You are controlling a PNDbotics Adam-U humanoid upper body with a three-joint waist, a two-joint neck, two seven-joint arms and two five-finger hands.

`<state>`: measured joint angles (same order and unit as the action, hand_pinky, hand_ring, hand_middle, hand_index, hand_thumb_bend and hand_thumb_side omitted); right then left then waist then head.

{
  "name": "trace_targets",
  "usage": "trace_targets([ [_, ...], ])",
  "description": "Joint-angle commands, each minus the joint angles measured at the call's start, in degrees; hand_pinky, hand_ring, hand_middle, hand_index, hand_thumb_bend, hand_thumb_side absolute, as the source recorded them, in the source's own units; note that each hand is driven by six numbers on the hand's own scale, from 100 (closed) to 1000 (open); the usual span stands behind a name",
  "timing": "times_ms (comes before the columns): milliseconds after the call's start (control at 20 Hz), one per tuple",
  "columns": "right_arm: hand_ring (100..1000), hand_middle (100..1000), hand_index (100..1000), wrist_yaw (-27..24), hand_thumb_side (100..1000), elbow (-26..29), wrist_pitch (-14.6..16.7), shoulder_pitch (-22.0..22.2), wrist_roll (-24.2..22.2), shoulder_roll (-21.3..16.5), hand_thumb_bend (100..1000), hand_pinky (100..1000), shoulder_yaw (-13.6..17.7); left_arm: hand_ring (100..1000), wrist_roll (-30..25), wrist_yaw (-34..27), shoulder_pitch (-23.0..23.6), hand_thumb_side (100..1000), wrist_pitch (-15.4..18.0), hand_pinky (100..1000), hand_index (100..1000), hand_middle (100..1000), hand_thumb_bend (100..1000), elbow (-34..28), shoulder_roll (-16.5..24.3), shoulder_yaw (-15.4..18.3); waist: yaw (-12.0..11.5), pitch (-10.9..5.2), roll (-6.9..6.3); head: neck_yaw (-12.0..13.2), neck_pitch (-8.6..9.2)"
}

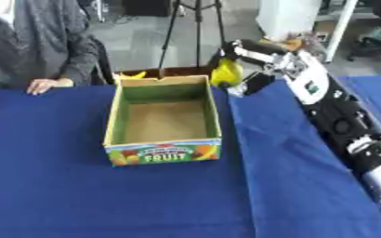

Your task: Pick up objects on the table and place them in the box.

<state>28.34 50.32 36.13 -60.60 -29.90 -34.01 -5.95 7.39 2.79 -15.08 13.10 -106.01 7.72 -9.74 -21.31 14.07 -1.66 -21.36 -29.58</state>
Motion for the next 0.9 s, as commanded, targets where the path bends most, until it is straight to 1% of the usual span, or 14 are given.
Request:
trace_targets([
  [50, 461, 672, 793, 2.08, 100, -1.00, 10.28, -1.60, -10.55, 1.05, 100, 587, -0.37, 590, -1.05, -0.61, -1.22, 626, 0.10, 572, 791, 581, 491, -1.33, -0.43, -0.73, -0.68, -1.11, -0.14, -1.28, 0.98],
  [200, 482, 690, 801, 4.72, 100, -3.29, 10.29, -1.33, -10.46, 3.19, 100, 598, -0.55, 590, -1.65, -1.01, -1.58, 627, 0.10, 571, 791, 581, 491, -1.46, -0.89, -1.17, -1.43, -0.99, -0.32, -2.17, 1.14],
  [250, 496, 704, 816, 5.91, 164, -4.08, 10.47, -1.15, -10.42, 3.99, 100, 606, -0.76, 590, -1.78, -1.11, -1.66, 627, 0.10, 571, 791, 581, 491, -1.47, -1.02, -1.26, -1.56, -0.95, -0.37, -2.41, 1.21],
  [300, 497, 707, 822, 7.13, 257, -4.84, 10.95, -0.93, -10.47, 4.73, 192, 609, -0.99, 590, -1.89, -1.21, -1.77, 627, 0.10, 571, 791, 581, 491, -1.48, -1.17, -1.34, -1.71, -0.88, -0.41, -2.61, 1.30],
  [350, 498, 708, 830, 8.20, 400, -5.46, 11.62, -0.70, -10.49, 5.27, 339, 613, -1.16, 590, -1.99, -1.28, -1.88, 626, 0.12, 571, 791, 581, 492, -1.51, -1.29, -1.42, -1.87, -0.81, -0.44, -2.76, 1.39],
  [400, 508, 716, 835, 9.20, 438, -6.00, 12.42, -0.42, -10.57, 5.71, 414, 620, -1.36, 590, -2.09, -1.34, -1.98, 627, 0.14, 571, 791, 581, 492, -1.54, -1.39, -1.49, -2.02, -0.72, -0.45, -2.88, 1.46],
  [450, 549, 738, 841, 10.12, 463, -6.46, 13.10, -0.19, -10.52, 6.01, 463, 645, -1.42, 590, -2.16, -1.41, -2.00, 628, 0.14, 571, 791, 581, 492, -1.54, -1.47, -1.54, -2.11, -0.67, -0.46, -2.96, 1.49],
  [500, 659, 778, 850, 10.98, 499, -6.80, 13.61, -0.05, -10.28, 6.22, 547, 694, -1.40, 590, -2.20, -1.46, -1.98, 628, 0.15, 571, 791, 581, 492, -1.52, -1.54, -1.55, -2.12, -0.63, -0.48, -2.96, 1.56],
  [550, 778, 816, 860, 11.73, 550, -6.97, 14.01, 0.03, -9.86, 6.37, 585, 744, -1.35, 590, -2.21, -1.50, -1.97, 629, 0.15, 571, 791, 581, 492, -1.49, -1.58, -1.56, -2.09, -0.60, -0.50, -2.95, 1.63],
  [600, 849, 850, 865, 12.30, 578, -6.89, 14.46, 0.08, -9.16, 6.44, 621, 794, -1.31, 590, -2.22, -1.53, -1.97, 628, 0.17, 571, 791, 581, 492, -1.46, -1.60, -1.56, -1.98, -0.59, -0.51, -2.95, 1.72],
  [650, 896, 875, 869, 12.72, 586, -6.72, 14.82, 0.10, -8.39, 6.46, 649, 827, -1.30, 591, -2.22, -1.53, -1.98, 629, 0.19, 571, 791, 581, 492, -1.44, -1.62, -1.56, -1.86, -0.58, -0.51, -2.96, 1.76],
  [750, 943, 904, 877, 12.89, 585, -5.90, 15.52, 0.11, -6.64, 6.39, 684, 867, -1.37, 591, -2.20, -1.54, -1.99, 629, 0.22, 570, 791, 581, 492, -1.40, -1.67, -1.54, -1.49, -0.59, -0.51, -2.94, 1.78],
  [900, 947, 916, 882, 11.75, 577, -3.65, 15.80, 0.18, -3.86, 6.09, 707, 876, -1.66, 591, -2.16, -1.52, -1.86, 631, 0.27, 570, 790, 580, 491, -1.28, -1.65, -1.51, -0.78, -0.66, -0.57, -2.77, 1.72],
])
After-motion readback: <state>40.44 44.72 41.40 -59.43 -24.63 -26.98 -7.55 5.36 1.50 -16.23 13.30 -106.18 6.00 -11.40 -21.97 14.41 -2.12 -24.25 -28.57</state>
